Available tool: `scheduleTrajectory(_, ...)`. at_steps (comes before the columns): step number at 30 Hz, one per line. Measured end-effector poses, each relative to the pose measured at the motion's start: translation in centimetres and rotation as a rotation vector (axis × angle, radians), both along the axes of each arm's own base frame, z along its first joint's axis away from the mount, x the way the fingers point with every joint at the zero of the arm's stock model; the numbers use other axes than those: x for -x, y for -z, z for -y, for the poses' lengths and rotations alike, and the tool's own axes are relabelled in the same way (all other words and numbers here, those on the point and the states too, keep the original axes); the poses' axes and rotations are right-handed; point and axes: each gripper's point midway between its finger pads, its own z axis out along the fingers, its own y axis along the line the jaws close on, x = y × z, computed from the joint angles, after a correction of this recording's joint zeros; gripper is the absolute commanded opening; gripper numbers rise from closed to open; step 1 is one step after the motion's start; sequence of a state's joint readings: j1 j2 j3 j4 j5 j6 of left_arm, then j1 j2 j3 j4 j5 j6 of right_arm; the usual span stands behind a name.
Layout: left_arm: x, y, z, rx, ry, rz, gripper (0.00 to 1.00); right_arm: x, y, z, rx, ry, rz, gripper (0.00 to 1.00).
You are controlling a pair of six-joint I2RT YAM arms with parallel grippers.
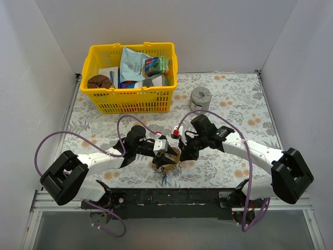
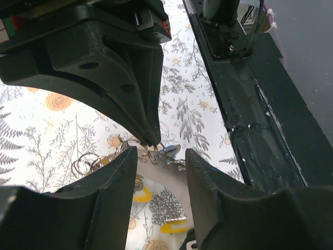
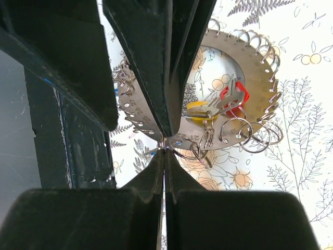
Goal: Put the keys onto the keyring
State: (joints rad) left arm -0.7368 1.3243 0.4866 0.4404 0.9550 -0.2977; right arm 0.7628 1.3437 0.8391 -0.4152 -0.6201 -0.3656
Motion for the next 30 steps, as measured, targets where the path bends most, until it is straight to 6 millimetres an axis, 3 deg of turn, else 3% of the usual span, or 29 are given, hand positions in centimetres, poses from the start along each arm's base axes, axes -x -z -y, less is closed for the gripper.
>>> scheduleTrajectory(7, 0.0, -0.8, 0.7, 0.056, 0.030, 0.005, 0.21, -0.1, -1.7, -0.6, -0.067, -0.013, 0.045, 0.01)
scheduleTrajectory(12, 0.0, -1.0, 0.8, 0.066, 0.034, 0.005, 0.15, 0.2, -2.0, -0.8, -0.086, -0.023, 0.040, 0.01)
scheduleTrajectory(26, 0.1, -0.4, 0.7, 0.051, 0.037, -0.002, 0.19, 0.3, -1.9, -0.9, -0.093, -0.026, 0.034, 0.01)
scheduleTrajectory(30, 0.1, -0.1, 0.6, 0.039, 0.034, -0.007, 0.08, 0.4, -1.9, -0.9, -0.094, -0.027, 0.034, 0.01)
